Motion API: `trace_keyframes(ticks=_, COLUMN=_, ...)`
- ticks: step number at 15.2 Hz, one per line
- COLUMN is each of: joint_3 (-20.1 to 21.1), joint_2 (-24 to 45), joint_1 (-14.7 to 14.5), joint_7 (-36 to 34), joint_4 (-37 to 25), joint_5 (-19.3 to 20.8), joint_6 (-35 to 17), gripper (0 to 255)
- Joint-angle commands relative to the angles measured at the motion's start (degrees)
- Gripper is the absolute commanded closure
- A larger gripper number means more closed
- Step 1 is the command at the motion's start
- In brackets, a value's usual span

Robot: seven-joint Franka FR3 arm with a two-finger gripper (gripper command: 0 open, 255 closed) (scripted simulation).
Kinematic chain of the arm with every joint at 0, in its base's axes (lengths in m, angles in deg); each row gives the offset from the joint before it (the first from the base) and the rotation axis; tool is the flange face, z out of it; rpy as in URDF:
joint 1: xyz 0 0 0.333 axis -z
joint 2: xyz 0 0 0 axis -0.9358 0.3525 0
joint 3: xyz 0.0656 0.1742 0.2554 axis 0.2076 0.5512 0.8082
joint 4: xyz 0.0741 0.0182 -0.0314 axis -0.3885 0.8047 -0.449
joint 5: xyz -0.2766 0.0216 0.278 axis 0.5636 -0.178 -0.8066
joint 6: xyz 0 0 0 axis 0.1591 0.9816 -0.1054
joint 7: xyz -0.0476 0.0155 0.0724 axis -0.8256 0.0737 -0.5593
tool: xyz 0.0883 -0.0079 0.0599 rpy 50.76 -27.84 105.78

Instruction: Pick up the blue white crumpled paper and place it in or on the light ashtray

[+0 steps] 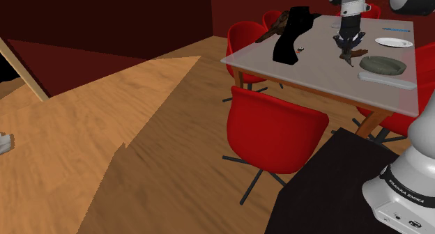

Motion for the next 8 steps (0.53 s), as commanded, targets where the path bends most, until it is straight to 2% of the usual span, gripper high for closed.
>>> trace_keyframes(ticks=1, joint_3=-0.59, joint_2=0.95, joint_1=1.9, joint_7=2.37, joint_4=-1.33, joint_5=-0.13, joint_6=0.16, gripper=255)
trace_keyframes(ticks=8, joint_3=-2.32, joint_2=5.38, joint_1=9.3, joint_7=10.62, joint_4=-7.11, joint_5=-1.07, joint_6=0.63, gripper=255)
